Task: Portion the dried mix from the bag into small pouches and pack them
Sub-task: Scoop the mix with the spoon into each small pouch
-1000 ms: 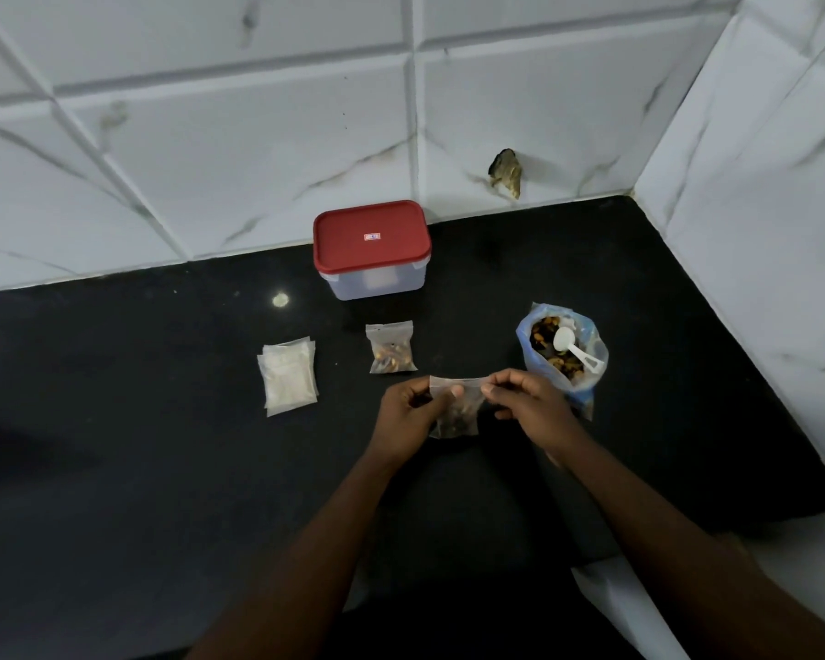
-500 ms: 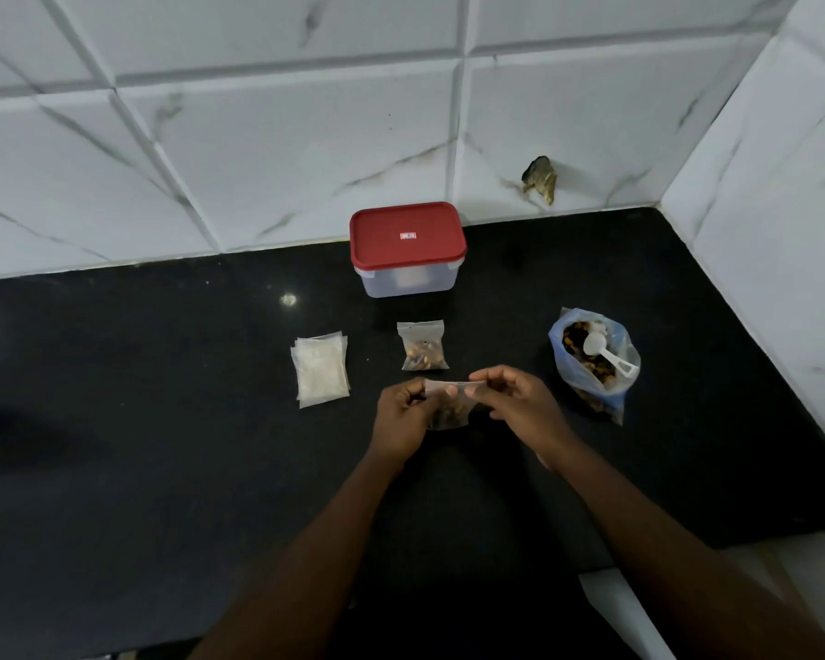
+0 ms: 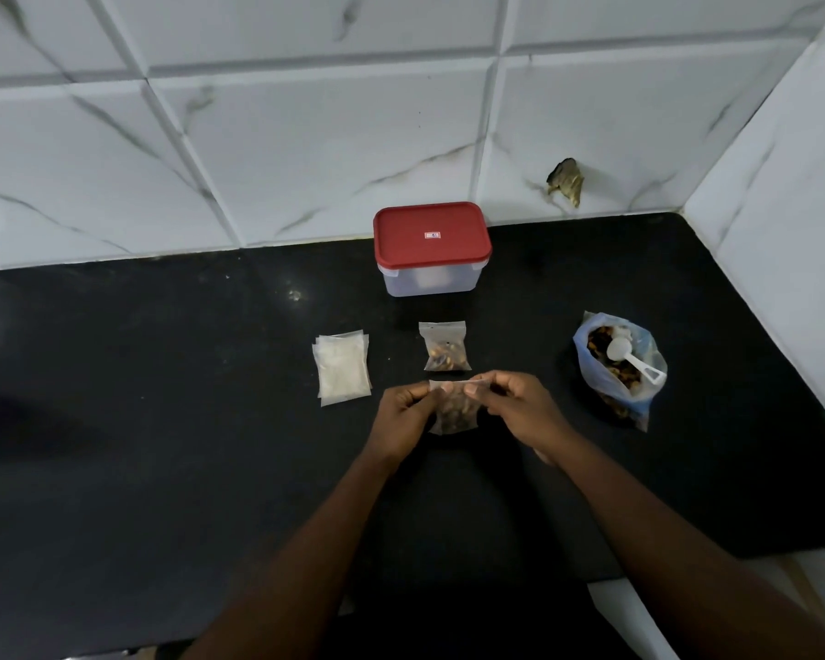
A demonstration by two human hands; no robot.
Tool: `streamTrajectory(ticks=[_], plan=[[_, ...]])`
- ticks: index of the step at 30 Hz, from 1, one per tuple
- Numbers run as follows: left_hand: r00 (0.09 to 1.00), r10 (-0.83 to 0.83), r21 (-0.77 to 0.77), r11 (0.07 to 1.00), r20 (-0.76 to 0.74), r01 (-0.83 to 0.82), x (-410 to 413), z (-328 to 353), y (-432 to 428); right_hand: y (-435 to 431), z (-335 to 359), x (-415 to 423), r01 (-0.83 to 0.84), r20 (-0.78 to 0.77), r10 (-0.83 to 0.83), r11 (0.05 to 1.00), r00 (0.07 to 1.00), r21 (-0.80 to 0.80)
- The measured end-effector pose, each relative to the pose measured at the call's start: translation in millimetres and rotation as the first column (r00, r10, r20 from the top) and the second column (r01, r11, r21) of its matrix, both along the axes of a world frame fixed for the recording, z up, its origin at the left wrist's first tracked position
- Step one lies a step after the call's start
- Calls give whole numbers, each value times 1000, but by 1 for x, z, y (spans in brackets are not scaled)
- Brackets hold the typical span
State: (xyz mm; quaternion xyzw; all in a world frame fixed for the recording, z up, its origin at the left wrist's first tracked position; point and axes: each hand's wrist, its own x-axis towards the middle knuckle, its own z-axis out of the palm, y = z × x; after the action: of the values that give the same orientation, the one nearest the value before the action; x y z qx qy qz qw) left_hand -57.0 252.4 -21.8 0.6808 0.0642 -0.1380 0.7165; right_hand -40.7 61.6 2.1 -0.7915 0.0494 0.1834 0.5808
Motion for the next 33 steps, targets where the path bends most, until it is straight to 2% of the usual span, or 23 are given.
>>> streamTrajectory(ticks=[4, 16, 22, 29, 33], plan=[[1000, -13, 52, 999, -22, 14, 4, -4, 7, 2, -2, 3, 14, -16, -13, 1000, 1000, 17], [998, 15, -22, 1000, -65, -16, 22, -4, 10, -3, -4, 21, 101, -104, -87, 985, 991, 143], [997, 45, 47, 998, -58, -42, 42, -6, 17, 0, -10, 39, 151, -74, -147, 987, 986, 60], [991, 106, 51, 994, -77, -102, 65, -5, 15, 5, -14, 56, 208, -112, -197, 973, 974, 102], [990, 131, 179, 977, -60, -118, 74, -7, 14, 8, -17, 64, 240, -127, -227, 965, 966, 107]])
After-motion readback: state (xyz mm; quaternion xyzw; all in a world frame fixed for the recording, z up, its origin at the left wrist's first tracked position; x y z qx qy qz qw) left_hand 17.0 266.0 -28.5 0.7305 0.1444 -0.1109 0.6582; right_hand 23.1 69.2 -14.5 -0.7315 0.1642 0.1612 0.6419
